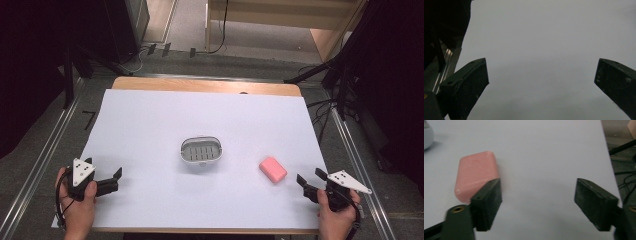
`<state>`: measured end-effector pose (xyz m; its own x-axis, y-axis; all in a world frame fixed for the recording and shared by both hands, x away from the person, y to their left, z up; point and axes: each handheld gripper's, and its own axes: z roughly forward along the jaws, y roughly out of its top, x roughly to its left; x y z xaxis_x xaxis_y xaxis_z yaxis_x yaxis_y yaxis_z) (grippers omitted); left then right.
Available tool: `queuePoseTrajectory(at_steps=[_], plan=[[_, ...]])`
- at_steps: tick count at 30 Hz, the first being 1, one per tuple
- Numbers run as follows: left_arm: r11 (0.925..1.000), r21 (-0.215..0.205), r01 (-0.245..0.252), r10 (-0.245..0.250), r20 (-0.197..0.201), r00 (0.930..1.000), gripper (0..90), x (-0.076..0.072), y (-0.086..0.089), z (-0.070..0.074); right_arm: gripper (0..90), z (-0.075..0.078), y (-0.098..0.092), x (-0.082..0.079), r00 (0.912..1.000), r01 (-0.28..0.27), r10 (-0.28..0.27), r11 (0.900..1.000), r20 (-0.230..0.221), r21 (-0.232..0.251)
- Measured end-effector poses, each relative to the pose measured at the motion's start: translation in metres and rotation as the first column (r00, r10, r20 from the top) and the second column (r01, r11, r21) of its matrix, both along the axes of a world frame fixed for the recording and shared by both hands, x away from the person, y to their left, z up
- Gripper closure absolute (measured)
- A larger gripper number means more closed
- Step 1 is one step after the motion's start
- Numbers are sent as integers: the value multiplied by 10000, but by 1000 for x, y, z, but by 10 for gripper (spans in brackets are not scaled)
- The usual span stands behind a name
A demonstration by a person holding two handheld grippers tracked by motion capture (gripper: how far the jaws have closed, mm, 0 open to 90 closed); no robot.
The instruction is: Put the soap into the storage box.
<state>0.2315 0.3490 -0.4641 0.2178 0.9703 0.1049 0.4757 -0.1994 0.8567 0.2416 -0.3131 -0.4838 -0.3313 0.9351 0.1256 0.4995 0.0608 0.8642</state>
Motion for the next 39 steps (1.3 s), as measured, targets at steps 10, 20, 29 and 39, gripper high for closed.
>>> queuePoseTrajectory(at_steps=[10, 20, 29, 39], plan=[[10000, 2, -50, 50, 72, 10000, 0, -1, 0, 0, 353, 35, 8, 13, 9803, -1668, 1578, 9836, -1191, -692], [10000, 64, -25, 25, 112, 9999, 0, -1, -1, 0, 351, 45, 33, 35, 9250, -2649, 1795, 9364, -3349, -2299], [9999, 112, -15, 14, 79, 10000, 0, -1, -1, 0, 257, 55, 59, 59, 8369, -3815, 1912, 8756, -5129, -2961], [10000, 98, -10, 9, 76, 10000, 0, -1, -1, 0, 136, 60, 82, 72, 7884, -4393, 1848, 8369, -5867, -3267]])
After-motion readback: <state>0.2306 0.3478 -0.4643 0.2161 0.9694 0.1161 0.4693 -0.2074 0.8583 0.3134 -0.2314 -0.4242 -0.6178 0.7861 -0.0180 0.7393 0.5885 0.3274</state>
